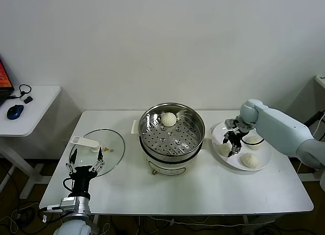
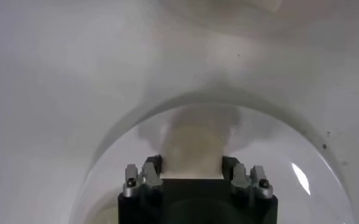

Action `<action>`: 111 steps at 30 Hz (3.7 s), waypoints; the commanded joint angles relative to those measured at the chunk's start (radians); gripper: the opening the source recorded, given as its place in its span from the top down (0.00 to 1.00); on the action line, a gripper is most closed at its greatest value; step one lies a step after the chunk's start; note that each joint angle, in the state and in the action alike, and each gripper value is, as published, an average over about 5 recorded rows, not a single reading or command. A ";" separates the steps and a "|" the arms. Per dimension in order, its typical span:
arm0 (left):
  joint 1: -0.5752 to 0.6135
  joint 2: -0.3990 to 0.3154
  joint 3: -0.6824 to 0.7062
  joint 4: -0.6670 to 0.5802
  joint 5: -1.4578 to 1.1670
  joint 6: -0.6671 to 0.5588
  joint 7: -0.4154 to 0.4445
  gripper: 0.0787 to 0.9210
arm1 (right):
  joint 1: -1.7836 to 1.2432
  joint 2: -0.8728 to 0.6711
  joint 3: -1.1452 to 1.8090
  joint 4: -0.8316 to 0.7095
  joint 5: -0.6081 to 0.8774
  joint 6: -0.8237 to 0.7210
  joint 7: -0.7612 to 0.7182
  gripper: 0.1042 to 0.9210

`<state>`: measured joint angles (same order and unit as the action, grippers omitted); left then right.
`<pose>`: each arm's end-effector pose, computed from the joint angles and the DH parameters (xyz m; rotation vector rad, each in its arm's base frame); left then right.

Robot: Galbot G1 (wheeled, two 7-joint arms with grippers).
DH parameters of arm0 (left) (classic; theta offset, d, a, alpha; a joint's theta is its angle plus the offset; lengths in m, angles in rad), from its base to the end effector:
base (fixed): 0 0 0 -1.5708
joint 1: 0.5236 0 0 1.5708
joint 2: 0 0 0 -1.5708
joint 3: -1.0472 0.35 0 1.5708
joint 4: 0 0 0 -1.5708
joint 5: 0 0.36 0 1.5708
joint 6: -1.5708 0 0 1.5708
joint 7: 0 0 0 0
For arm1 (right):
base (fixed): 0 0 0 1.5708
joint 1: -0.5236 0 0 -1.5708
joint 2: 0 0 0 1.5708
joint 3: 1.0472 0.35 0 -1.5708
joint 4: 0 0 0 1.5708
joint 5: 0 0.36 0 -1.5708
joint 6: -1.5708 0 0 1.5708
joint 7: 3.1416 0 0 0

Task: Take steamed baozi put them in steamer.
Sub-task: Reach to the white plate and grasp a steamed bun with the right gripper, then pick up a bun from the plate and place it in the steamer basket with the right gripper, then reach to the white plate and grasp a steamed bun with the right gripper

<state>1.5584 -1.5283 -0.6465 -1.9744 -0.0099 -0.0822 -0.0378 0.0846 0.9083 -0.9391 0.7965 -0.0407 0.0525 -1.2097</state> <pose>0.1854 0.0494 -0.3410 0.1969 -3.1118 -0.1350 0.5837 -0.1684 -0.2434 1.4048 -1.2093 1.2694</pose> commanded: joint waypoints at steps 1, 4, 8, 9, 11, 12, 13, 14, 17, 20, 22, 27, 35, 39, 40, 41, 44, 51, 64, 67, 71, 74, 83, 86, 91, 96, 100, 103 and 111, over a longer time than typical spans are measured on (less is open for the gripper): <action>0.000 0.000 -0.001 0.000 0.001 0.000 0.000 0.12 | 0.023 -0.011 0.000 0.030 0.005 0.001 -0.001 0.36; 0.002 0.000 -0.003 0.001 0.002 -0.001 0.000 0.12 | 0.060 -0.027 -0.015 0.066 0.032 -0.004 -0.002 0.36; 0.003 0.001 -0.005 0.003 0.003 -0.001 0.000 0.12 | 0.164 -0.060 -0.078 0.131 0.109 -0.021 -0.003 0.36; 0.003 0.001 -0.005 0.004 0.003 -0.002 0.000 0.12 | 0.197 -0.069 -0.099 0.150 0.131 -0.025 -0.004 0.36; 0.003 0.001 -0.005 0.005 0.003 -0.003 0.000 0.12 | 0.262 -0.083 -0.142 0.182 0.168 -0.030 -0.005 0.36; 0.003 0.000 -0.004 0.007 0.004 -0.003 -0.001 0.12 | 0.299 -0.089 -0.167 0.201 0.189 -0.034 -0.006 0.36; 0.003 0.000 -0.003 0.008 0.004 -0.004 -0.001 0.12 | 0.332 -0.095 -0.189 0.218 0.209 -0.038 -0.006 0.36; 0.003 0.000 -0.001 0.009 0.005 -0.004 -0.001 0.12 | 0.372 -0.099 -0.218 0.234 0.236 -0.042 -0.007 0.36; 0.001 -0.002 0.005 0.010 0.007 -0.005 -0.002 0.12 | 0.481 -0.106 -0.293 0.275 0.305 -0.051 -0.009 0.36; -0.001 -0.004 0.010 0.009 0.009 -0.004 -0.003 0.12 | 0.580 -0.104 -0.355 0.305 0.373 -0.057 -0.012 0.36; -0.001 -0.004 0.011 0.010 0.011 -0.004 -0.003 0.12 | 0.637 -0.096 -0.394 0.322 0.424 -0.067 -0.014 0.36; -0.002 -0.004 0.014 0.009 0.014 -0.003 -0.004 0.12 | 0.750 -0.047 -0.473 0.350 0.555 -0.101 -0.012 0.36; -0.005 -0.007 0.017 0.003 0.018 -0.002 -0.005 0.12 | 0.756 0.053 -0.490 0.396 0.655 -0.190 0.014 0.36; -0.005 -0.009 0.018 0.003 0.019 -0.003 -0.006 0.12 | 0.704 0.105 -0.479 0.404 0.659 -0.226 0.036 0.36; -0.005 -0.010 0.018 0.002 0.019 -0.003 -0.006 0.12 | 0.687 0.118 -0.473 0.402 0.658 -0.236 0.042 0.36; -0.005 -0.012 0.019 0.001 0.021 -0.003 -0.006 0.12 | 0.670 0.131 -0.467 0.397 0.656 -0.244 0.047 0.36; -0.007 -0.014 0.020 -0.001 0.027 -0.003 -0.006 0.12 | 0.617 0.178 -0.451 0.370 0.654 -0.265 0.060 0.36; -0.014 -0.015 0.018 -0.001 0.032 -0.001 -0.007 0.12 | 0.516 0.286 -0.425 0.286 0.636 -0.282 0.074 0.36; -0.021 -0.020 0.017 0.002 0.035 0.002 -0.008 0.12 | 0.420 0.398 -0.406 0.232 0.620 -0.291 0.084 0.36; -0.019 -0.020 0.016 0.002 0.035 0.001 -0.008 0.12 | 0.410 0.406 -0.404 0.228 0.616 -0.291 0.084 0.36; -0.018 -0.020 0.015 0.003 0.034 0.000 -0.008 0.12 | 0.406 0.412 -0.403 0.221 0.612 -0.290 0.085 0.36; -0.019 -0.020 0.016 0.004 0.034 -0.001 -0.008 0.12 | 0.403 0.414 -0.402 0.216 0.609 -0.289 0.085 0.36; -0.023 -0.020 0.018 0.005 0.034 0.001 -0.008 0.12 | 0.389 0.412 -0.392 0.207 0.593 -0.286 0.088 0.36; -0.022 -0.020 0.018 0.004 0.033 0.001 -0.008 0.12 | 0.386 0.414 -0.388 0.200 0.585 -0.283 0.089 0.36; -0.021 -0.020 0.018 0.004 0.032 0.001 -0.008 0.12 | 0.380 0.413 -0.385 0.197 0.575 -0.275 0.096 0.36; -0.019 -0.020 0.016 0.002 0.030 0.000 -0.008 0.12 | 0.374 0.407 -0.383 0.205 0.574 -0.268 0.111 0.29; -0.018 -0.020 0.016 0.001 0.030 0.000 -0.008 0.12 | 0.379 0.396 -0.378 0.222 0.576 -0.268 0.113 0.18; -0.017 -0.020 0.017 0.001 0.030 0.000 -0.008 0.12 | 0.395 0.377 -0.379 0.245 0.581 -0.268 0.112 0.13; -0.010 -0.020 0.015 -0.004 0.029 -0.001 -0.008 0.12 | 0.520 0.233 -0.405 0.368 0.621 -0.248 0.096 0.12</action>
<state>1.5470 -1.5489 -0.6306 -1.9751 0.0202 -0.0831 -0.0459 0.5086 1.2509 -1.3268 1.0687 0.5573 -0.2071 -1.1068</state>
